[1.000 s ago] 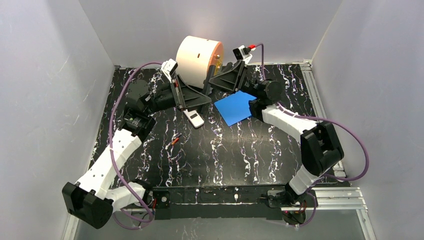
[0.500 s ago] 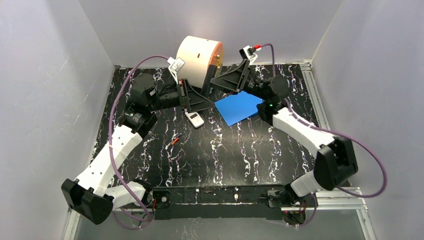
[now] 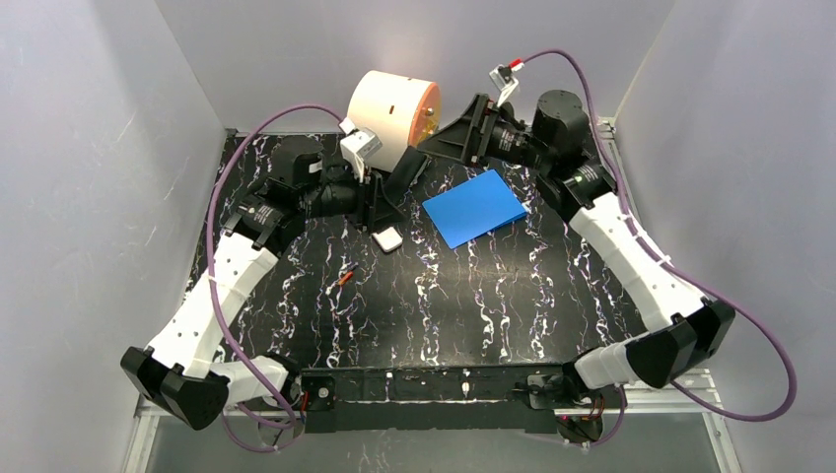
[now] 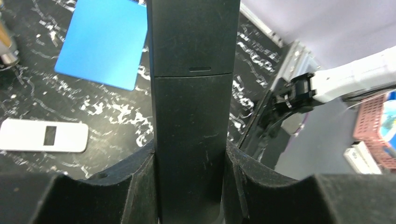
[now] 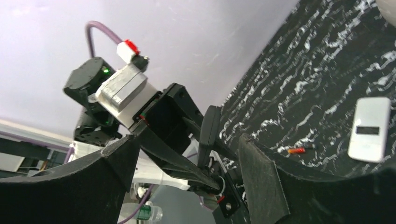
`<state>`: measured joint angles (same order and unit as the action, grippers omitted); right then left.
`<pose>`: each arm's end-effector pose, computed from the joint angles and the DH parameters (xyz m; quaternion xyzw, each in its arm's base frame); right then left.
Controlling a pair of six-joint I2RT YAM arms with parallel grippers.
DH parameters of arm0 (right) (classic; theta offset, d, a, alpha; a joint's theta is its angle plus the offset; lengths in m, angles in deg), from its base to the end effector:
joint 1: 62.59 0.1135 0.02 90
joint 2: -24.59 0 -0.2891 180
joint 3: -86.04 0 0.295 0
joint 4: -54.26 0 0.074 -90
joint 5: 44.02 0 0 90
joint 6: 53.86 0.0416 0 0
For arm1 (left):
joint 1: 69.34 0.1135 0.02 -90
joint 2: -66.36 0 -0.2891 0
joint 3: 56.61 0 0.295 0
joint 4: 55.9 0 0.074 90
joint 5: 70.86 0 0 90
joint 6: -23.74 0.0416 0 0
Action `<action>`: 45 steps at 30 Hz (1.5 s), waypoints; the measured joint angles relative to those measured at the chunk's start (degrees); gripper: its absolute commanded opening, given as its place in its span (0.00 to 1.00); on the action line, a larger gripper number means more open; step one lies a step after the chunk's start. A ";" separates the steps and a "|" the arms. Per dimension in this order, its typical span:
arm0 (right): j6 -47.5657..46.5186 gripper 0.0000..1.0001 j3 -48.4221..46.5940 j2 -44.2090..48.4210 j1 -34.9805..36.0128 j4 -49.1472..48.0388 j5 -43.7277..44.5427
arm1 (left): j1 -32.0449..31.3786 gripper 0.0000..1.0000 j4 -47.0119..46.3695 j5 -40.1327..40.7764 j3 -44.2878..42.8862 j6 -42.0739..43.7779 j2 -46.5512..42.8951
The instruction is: Load the batteries into the remote control
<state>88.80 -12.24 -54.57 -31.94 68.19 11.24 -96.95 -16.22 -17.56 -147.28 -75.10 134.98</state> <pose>0.2908 0.1999 0.5039 -0.0935 0.6739 0.6188 0.3927 0.2458 -0.1566 0.4609 0.3083 0.7255 -0.4166 0.4528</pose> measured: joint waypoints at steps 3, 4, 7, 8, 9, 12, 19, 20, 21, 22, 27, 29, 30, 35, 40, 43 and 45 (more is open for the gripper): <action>-2.36 0.79 -2.78 -2.73 0.11 5.70 -0.26 | -0.04 0.00 3.41 2.29 0.00 4.50 0.26; -3.30 0.79 -3.78 -4.20 0.20 8.41 -0.61 | -0.13 0.00 4.59 3.08 -0.02 6.14 0.24; -5.53 0.75 -5.77 -8.28 0.52 13.62 -1.57 | -0.31 0.00 6.45 3.74 -0.20 8.98 0.24; -5.79 0.72 -5.92 -9.53 0.68 14.60 -2.49 | -0.33 0.00 7.08 3.98 -0.24 9.70 0.22; -5.86 0.69 -5.92 -10.45 0.85 14.88 -3.52 | -0.33 0.00 8.07 4.28 -0.24 10.36 0.20; -4.72 0.58 -5.90 -11.80 1.42 14.01 -6.60 | -0.37 0.00 9.81 4.55 -0.26 12.17 0.26; -2.14 0.20 -5.90 -13.40 4.55 12.31 -11.74 | -0.63 0.00 11.78 4.66 -0.79 14.62 0.24; -1.51 0.16 -5.75 -13.46 4.81 11.82 -12.35 | -0.63 0.09 12.04 4.70 -0.79 14.69 0.24; -1.01 0.14 -5.49 -13.46 4.92 11.06 -12.61 | -0.63 0.31 12.37 4.74 -0.85 14.71 0.24; -0.33 0.12 -5.35 -13.46 4.94 10.71 -12.76 | -0.63 0.63 12.52 4.83 -1.07 14.58 0.22; 4.61 0.10 0.33 -11.39 4.00 1.42 -11.41 | -0.66 0.99 11.19 7.34 -1.25 10.84 -0.61; 7.80 0.10 5.20 -8.87 3.02 -4.35 -9.40 | -0.63 0.99 9.46 8.46 -0.68 7.04 -1.88; 9.97 0.10 8.48 -7.06 2.21 -8.39 -7.54 | -0.61 0.98 8.20 8.96 -0.28 4.57 -2.78; 16.13 0.14 17.40 0.68 0.20 -22.25 2.60 | -0.37 0.90 -5.03 10.27 3.74 -13.44 -7.23; 20.48 0.13 24.70 7.93 0.48 -35.56 16.63 | -0.66 0.93 -28.11 13.29 17.05 -39.15 -11.87; 21.90 0.14 24.70 7.85 1.46 -38.84 21.79 | -0.76 0.96 -34.73 16.65 18.58 -46.40 -10.16; 22.69 0.15 24.70 7.37 2.99 -39.60 25.00 | -0.90 0.97 -38.27 19.91 18.58 -48.76 -9.70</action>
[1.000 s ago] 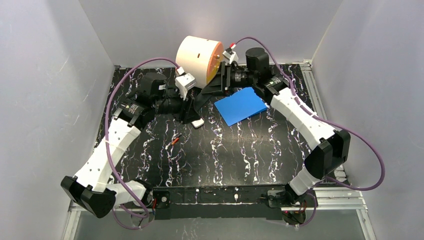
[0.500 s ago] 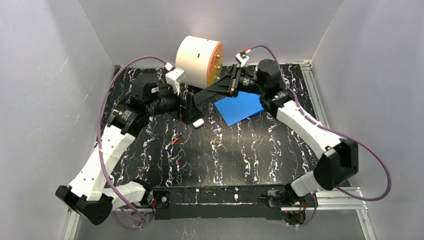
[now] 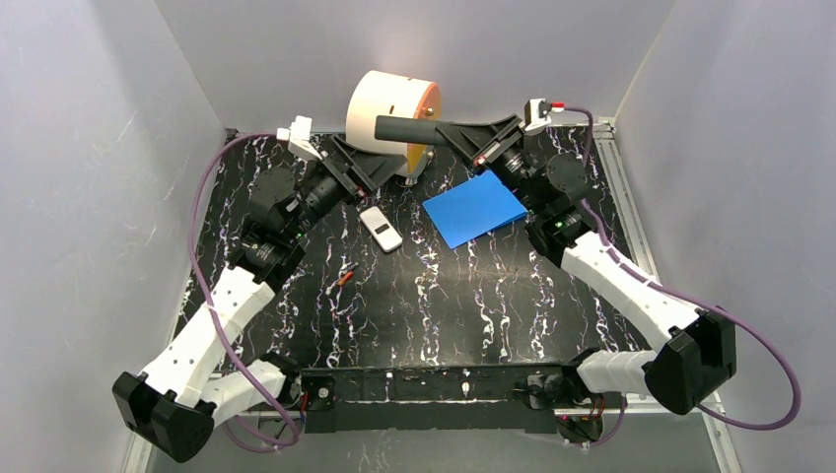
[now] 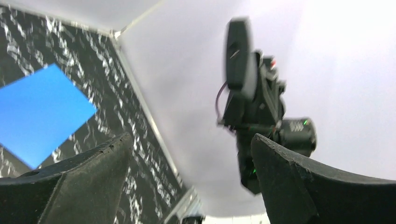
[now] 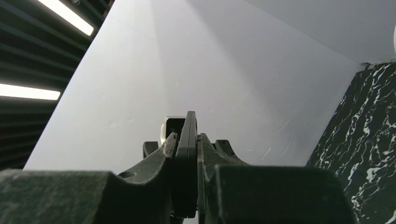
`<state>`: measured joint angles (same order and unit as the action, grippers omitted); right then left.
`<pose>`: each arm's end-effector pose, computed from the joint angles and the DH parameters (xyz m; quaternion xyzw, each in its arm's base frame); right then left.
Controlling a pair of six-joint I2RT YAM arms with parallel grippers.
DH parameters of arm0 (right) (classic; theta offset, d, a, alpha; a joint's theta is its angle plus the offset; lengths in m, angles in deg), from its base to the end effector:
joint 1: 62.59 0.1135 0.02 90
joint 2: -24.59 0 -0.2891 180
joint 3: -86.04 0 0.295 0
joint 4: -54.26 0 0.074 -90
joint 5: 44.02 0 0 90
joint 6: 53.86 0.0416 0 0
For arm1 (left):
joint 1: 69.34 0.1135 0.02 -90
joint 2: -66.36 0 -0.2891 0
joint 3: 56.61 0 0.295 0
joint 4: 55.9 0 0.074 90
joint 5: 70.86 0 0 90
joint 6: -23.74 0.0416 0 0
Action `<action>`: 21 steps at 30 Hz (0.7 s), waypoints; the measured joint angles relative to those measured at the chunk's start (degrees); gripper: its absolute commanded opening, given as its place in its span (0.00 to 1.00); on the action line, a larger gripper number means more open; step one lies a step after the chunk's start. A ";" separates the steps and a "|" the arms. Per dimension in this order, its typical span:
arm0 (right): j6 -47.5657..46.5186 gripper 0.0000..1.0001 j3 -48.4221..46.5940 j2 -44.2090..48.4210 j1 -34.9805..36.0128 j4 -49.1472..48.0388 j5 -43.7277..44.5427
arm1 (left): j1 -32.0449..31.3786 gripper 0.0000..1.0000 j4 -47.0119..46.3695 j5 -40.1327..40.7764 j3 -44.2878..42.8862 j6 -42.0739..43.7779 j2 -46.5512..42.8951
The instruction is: Load the batteries into the remote control
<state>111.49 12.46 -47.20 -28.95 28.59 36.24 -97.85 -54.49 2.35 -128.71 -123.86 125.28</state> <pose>0.2680 0.1868 0.4504 0.1163 0.5091 0.7189 0.4587 0.2310 -0.1392 0.4516 -0.0471 0.6326 -0.5913 0.4980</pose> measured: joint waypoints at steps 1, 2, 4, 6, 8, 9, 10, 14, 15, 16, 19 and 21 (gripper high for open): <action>0.46 0.15 0.00 -0.28 1.03 -0.09 1.46 | -0.02 0.97 -1.60 1.49 0.00 -0.72 0.00; 0.85 0.15 0.00 -0.57 2.14 -0.02 2.75 | -0.02 0.98 -3.58 2.86 -0.02 -1.33 0.00; 1.44 0.16 0.00 -1.33 4.02 -0.04 4.61 | -0.13 0.97 -7.65 4.55 -0.02 -2.03 0.37; 2.12 0.16 -0.55 -2.58 5.51 0.04 5.35 | -0.31 0.92 -11.56 5.73 -0.13 -2.58 1.31; 2.58 0.15 -1.73 -4.37 6.43 0.13 5.51 | -0.44 0.72 -14.29 6.64 -0.13 -3.41 2.45; 2.82 0.16 -2.21 -5.18 6.75 0.15 5.60 | -0.48 0.62 -15.10 6.99 -0.11 -3.76 2.86; 3.02 0.16 -2.38 -5.77 7.08 0.13 5.77 | -0.50 0.55 -16.37 7.48 -0.09 -3.98 3.43; 4.55 0.17 -2.45 -6.60 7.74 -0.57 6.56 | -0.70 0.46 -20.09 9.09 0.81 -4.00 4.11; 4.66 0.17 -2.45 -6.56 7.76 -0.68 6.62 | -0.74 0.43 -20.92 9.53 1.36 -3.93 4.11; 4.70 0.17 -2.45 -6.56 7.80 -0.72 6.62 | -0.90 0.42 -21.70 9.99 1.86 -3.91 4.11; 5.42 0.17 -2.43 -6.58 7.78 -0.50 6.62 | -0.98 0.40 -23.58 11.17 3.04 -3.96 4.13; 6.23 0.17 -2.29 -6.58 7.78 -0.76 6.62 | -1.03 0.39 -24.57 11.67 3.13 -3.98 4.24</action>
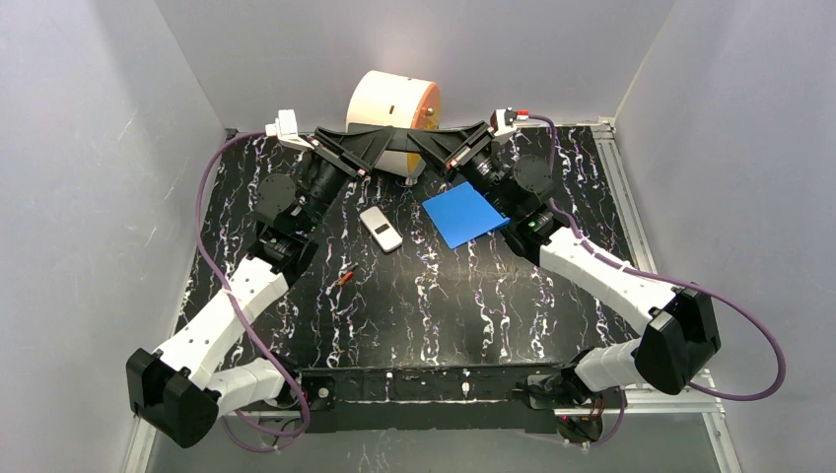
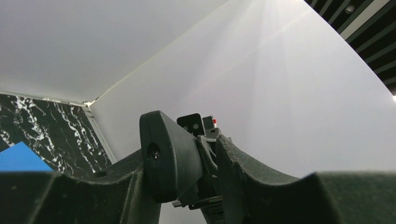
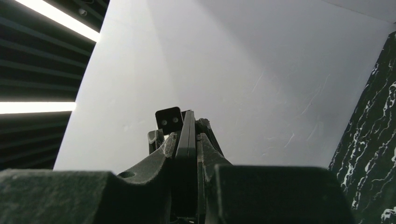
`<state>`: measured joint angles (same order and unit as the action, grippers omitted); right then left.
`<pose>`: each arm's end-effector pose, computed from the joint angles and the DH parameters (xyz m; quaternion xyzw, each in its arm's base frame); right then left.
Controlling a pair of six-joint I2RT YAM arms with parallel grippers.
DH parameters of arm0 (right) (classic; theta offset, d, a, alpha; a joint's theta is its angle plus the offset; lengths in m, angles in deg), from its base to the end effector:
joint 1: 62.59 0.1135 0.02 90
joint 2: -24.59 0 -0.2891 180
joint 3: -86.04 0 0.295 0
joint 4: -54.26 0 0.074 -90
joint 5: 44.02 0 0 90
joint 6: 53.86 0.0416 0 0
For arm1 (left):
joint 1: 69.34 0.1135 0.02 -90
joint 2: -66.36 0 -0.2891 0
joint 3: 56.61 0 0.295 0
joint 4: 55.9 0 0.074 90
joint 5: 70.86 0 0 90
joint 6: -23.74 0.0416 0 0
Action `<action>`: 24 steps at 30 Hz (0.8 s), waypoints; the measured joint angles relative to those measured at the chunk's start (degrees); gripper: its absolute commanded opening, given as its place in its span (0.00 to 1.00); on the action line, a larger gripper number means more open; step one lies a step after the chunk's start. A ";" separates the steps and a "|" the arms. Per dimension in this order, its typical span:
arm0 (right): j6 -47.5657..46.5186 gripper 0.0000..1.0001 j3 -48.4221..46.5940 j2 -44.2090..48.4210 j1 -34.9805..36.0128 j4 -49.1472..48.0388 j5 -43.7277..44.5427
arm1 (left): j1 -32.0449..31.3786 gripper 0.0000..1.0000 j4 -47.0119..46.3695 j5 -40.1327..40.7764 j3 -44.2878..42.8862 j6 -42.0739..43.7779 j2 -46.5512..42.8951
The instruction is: Load the batteries into the remote control
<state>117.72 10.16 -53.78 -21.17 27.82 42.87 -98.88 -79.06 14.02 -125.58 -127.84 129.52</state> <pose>0.2700 0.2412 0.4308 0.1657 0.5195 0.7436 0.3869 0.2452 -0.1432 0.4572 -0.1030 0.4982 -0.6304 0.5864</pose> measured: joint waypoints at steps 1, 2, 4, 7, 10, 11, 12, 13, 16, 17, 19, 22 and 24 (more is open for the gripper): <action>0.72 0.17 0.31 0.00 0.02 -0.68 0.00 | 0.00 0.38 -0.70 0.13 0.00 -0.02 0.11; 1.27 0.17 0.44 0.00 0.02 -1.09 0.02 | -0.02 0.36 -1.38 0.28 0.00 -0.04 0.31; 2.29 0.17 1.16 0.02 0.11 -2.08 0.28 | -0.09 0.30 -2.49 0.33 0.00 -0.22 0.94; 3.26 0.19 1.81 0.02 0.15 -2.60 1.01 | -0.13 0.07 -3.61 0.68 0.00 -0.63 2.43; 3.41 0.43 2.14 0.02 0.11 -2.47 1.55 | -0.20 0.00 -4.63 0.85 0.00 -2.38 3.19; 3.37 0.52 2.14 0.11 0.11 -2.47 1.51 | -0.20 0.00 -4.83 0.85 0.00 -2.71 3.19; 3.26 0.56 2.14 0.37 0.11 -2.19 1.22 | -0.20 0.00 -5.09 0.72 0.00 -2.64 3.19; 2.89 0.59 2.23 0.74 0.07 -1.40 0.74 | -0.20 0.00 -5.42 0.72 0.00 -2.54 3.19; -0.70 0.62 3.10 2.82 -0.74 2.71 -2.29 | 0.39 0.00 -4.76 -1.16 -0.07 -2.71 3.15; -1.68 0.62 3.13 3.28 -1.29 3.96 -3.37 | 0.87 0.00 -3.80 -2.82 -0.31 -2.89 3.21; -3.93 0.62 3.13 4.02 -3.48 5.99 -6.88 | 2.10 0.00 -1.90 -6.62 -1.62 -3.50 4.13; -5.73 0.60 3.19 4.20 -7.37 6.99 -12.57 | 3.80 0.00 1.70 -11.39 -3.02 -4.50 5.16; -6.47 0.63 3.37 4.22 -9.73 7.04 -16.26 | 5.14 0.00 5.20 -14.73 -3.69 -4.96 5.31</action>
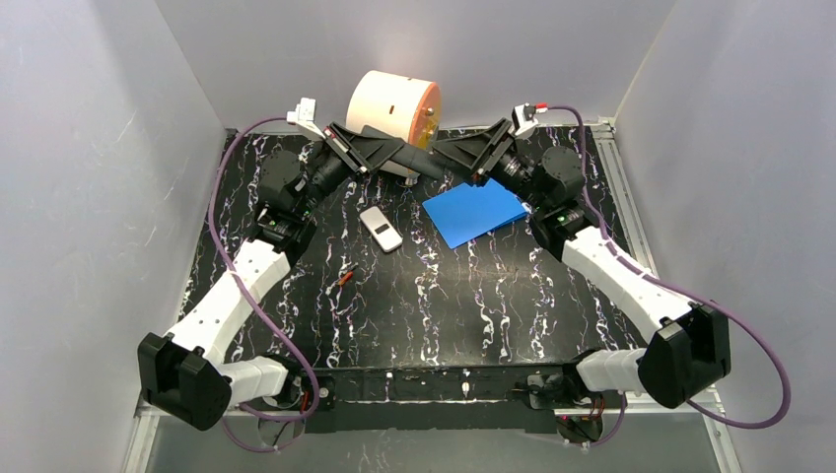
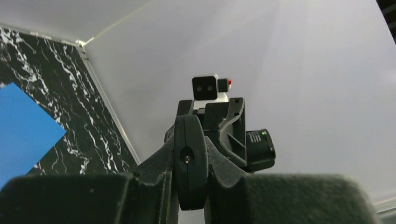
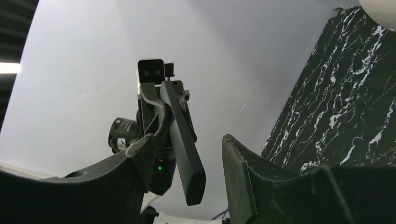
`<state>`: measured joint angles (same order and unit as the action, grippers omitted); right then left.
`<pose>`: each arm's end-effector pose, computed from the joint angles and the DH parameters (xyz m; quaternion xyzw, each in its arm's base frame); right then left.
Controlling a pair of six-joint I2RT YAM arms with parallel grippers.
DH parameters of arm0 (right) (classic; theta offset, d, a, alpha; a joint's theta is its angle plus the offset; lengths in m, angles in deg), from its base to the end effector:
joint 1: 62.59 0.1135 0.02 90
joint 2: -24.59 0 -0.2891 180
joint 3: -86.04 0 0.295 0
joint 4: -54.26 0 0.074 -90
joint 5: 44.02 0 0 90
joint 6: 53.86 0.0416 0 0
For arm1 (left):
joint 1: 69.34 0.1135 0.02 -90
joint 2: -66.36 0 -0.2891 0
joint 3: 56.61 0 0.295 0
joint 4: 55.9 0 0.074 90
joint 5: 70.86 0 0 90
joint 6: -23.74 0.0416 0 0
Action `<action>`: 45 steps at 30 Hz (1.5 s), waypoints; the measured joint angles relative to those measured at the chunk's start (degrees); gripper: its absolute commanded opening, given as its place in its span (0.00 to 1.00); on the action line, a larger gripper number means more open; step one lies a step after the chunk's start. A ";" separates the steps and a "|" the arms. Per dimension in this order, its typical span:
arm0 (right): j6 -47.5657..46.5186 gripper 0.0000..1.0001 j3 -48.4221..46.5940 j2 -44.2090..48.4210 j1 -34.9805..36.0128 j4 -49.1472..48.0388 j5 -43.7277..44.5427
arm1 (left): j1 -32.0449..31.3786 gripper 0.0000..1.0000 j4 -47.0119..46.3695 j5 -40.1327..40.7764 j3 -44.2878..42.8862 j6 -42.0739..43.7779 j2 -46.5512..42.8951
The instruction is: Load the batteries into the remote control
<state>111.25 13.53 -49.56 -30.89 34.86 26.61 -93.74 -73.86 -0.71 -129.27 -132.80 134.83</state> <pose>0.2852 0.1924 0.4177 0.0886 0.5901 0.6984 0.3951 0.2791 -0.1421 0.4466 -0.0642 0.5644 -0.6501 0.5046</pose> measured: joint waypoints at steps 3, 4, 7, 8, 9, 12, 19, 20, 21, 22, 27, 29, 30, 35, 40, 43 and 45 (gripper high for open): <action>-1.07 0.67 0.04 0.22 -2.93 0.44 -5.60 | 1.90 0.00 3.19 -5.81 -0.94 -1.38 0.63; -1.53 0.69 -0.20 0.20 -3.63 0.96 -7.61 | 2.29 0.00 3.80 -7.54 -0.96 -1.66 0.79; -1.75 0.75 -1.38 -0.85 -4.11 1.36 -12.63 | 3.04 0.00 5.35 -10.86 -1.05 -2.10 1.07; -1.73 0.77 -1.66 -1.38 -3.76 1.14 -14.27 | 3.08 0.00 5.84 -12.00 -1.33 -2.14 1.29; -1.57 0.78 -1.70 -1.73 -3.41 0.98 -15.28 | 3.08 0.00 6.10 -12.68 -1.55 -2.14 1.46; -1.55 0.75 -1.88 -2.93 -1.53 0.52 -18.21 | 3.08 0.00 6.36 -14.16 -2.32 -2.54 1.75; 3.45 0.39 -0.59 -4.20 0.98 -7.17 -17.92 | 3.08 0.00 4.09 -15.54 -2.75 -5.68 1.75; 4.76 0.34 0.22 -4.20 0.94 -9.22 -16.94 | 3.08 0.00 3.52 -15.54 -2.73 -6.21 1.75; 5.86 0.29 1.01 -4.20 0.94 -10.67 -16.06 | 3.08 0.00 2.73 -15.54 -2.58 -6.86 1.73; 7.06 0.27 1.68 -4.20 0.94 -11.96 -15.34 | 3.08 0.00 2.27 -15.39 -2.29 -7.13 1.60; 9.42 0.17 2.54 -4.22 1.09 -13.55 -14.21 | 3.08 0.00 0.04 -13.62 -0.04 -9.38 1.01; 9.42 0.17 2.56 -4.20 1.09 -13.70 -14.21 | 3.02 0.00 -0.94 -12.96 0.63 -9.97 0.63; 9.49 0.17 2.69 -4.20 1.09 -13.88 -14.23 | 2.97 0.00 -1.22 -12.55 1.03 -10.19 0.39; 10.67 0.21 5.16 -4.11 0.79 -17.05 -15.30 | 2.99 0.00 -1.60 -12.52 2.54 -11.02 -0.02; 11.80 0.30 5.95 -4.35 0.02 -18.60 -17.49 | 3.21 0.00 -1.95 -13.25 3.74 -11.61 -0.46; 11.02 0.30 5.92 -4.20 -1.11 -18.69 -19.28 | 4.59 0.00 -2.12 -12.33 4.50 -12.41 -1.42; 9.53 0.31 5.79 -3.76 -2.80 -17.73 -19.91 | 6.93 0.00 -2.97 -10.71 4.94 -12.76 -2.34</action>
<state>120.78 19.32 -53.32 -33.69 17.14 6.69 -86.81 -76.83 -11.42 -124.33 -145.56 132.49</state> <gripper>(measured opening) 0.301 0.151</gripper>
